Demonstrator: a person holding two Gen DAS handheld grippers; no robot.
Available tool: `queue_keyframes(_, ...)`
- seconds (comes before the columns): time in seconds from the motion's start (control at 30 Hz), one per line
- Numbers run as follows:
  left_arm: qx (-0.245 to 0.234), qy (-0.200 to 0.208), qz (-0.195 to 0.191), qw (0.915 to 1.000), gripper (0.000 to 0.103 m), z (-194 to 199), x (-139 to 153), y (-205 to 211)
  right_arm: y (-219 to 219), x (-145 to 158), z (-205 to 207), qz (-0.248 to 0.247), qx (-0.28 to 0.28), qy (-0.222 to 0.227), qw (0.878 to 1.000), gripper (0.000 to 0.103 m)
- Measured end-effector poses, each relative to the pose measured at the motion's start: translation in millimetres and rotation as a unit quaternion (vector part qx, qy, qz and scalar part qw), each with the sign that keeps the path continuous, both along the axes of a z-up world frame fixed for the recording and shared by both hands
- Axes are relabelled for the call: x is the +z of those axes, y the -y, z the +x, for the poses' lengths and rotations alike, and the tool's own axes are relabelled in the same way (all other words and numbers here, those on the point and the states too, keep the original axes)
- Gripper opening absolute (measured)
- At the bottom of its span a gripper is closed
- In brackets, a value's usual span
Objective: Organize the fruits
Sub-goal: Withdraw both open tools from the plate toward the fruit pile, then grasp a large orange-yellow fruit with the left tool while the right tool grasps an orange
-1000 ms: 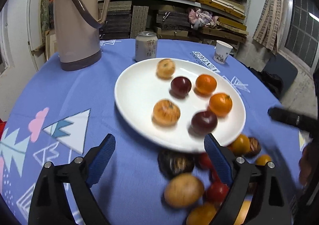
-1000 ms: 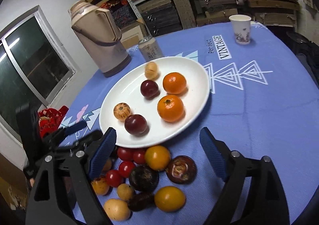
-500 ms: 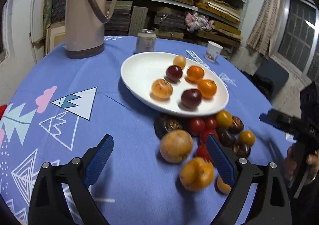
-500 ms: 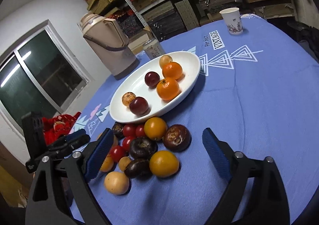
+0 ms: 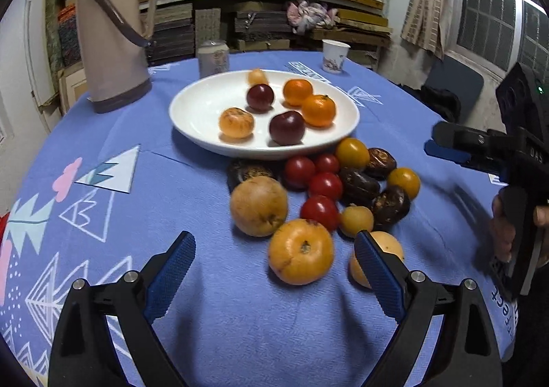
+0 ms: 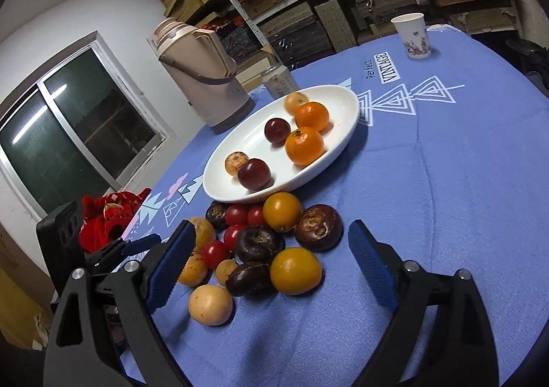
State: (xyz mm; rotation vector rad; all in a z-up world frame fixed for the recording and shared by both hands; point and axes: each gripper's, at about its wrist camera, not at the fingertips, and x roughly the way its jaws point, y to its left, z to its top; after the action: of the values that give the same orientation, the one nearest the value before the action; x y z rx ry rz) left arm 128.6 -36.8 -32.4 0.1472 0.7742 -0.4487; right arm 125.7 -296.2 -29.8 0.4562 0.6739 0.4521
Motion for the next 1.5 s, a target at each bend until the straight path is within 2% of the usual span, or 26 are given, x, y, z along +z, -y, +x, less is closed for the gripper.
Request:
queue_keyframes(0.1, 0.001, -0.028, 0.022, 0.9993, 0.089, 6, -9, 8, 6, -5, 4, 0.013, -0.012, -0.019, 1.0, 0.089)
queue_keyframes(0.17, -0.005, -0.045, 0.027, 0.9986, 0.071, 10, -14, 11, 5, -6, 5, 0.01, -0.011, -0.022, 1.0, 0.089)
queue_keyframes(0.23, -0.002, -0.059, 0.027, 0.9979, 0.063, 13, -18, 12, 0, -5, 4, 0.001, -0.004, -0.019, 1.0, 0.089)
queue_keyframes(0.47, -0.012, -0.071, 0.025, 0.9971, 0.049, 15, -21, 17, -14, 3, -9, -0.042, 0.012, -0.005, 0.999, 0.088)
queue_keyframes(0.57, -0.013, -0.076, 0.016, 0.9969, 0.048, 15, -21, 17, -27, 8, -21, -0.126, 0.014, 0.001, 0.992, 0.086)
queue_keyframes(0.67, -0.015, -0.08, 0.003, 0.9967, 0.048, 17, -21, 15, -36, 5, -22, -0.184, 0.021, -0.017, 0.983, 0.073)
queue_keyframes(0.8, -0.014, -0.082, -0.003, 0.9966, 0.048, 18, -21, 14, -46, 0, -16, -0.241, 0.014, -0.035, 0.97, 0.061)
queue_keyframes(0.9, -0.014, -0.08, 0.004, 0.9967, 0.048, 17, -21, 16, -52, -2, -10, -0.273, 0.016, -0.043, 0.961, 0.058)
queue_keyframes(1.1, -0.015, -0.08, 0.003, 0.9966, 0.049, 17, -21, 17, -63, -13, 6, -0.307, 0.016, -0.064, 0.949, 0.057)
queue_keyframes(1.13, -0.019, -0.082, 0.001, 0.9965, 0.054, 17, -21, 17, -65, -15, 8, -0.313, 0.014, -0.065, 0.948, 0.056)
queue_keyframes(1.2, -0.023, -0.083, -0.002, 0.9963, 0.056, 17, -22, 18, -72, -23, 13, -0.324, 0.023, -0.075, 0.943, 0.04)
queue_keyframes(1.27, -0.023, -0.084, -0.007, 0.9962, 0.056, 18, -22, 17, -75, -24, 14, -0.321, 0.026, -0.06, 0.945, 0.038)
queue_keyframes(1.33, -0.022, -0.086, -0.015, 0.9959, 0.056, 19, -22, 15, -76, -25, 12, -0.336, 0.009, -0.048, 0.94, 0.038)
queue_keyframes(1.5, -0.017, -0.088, -0.022, 0.9958, 0.051, 19, -21, 12, -73, -18, 3, -0.307, 0.01, -0.041, 0.951, 0.038)
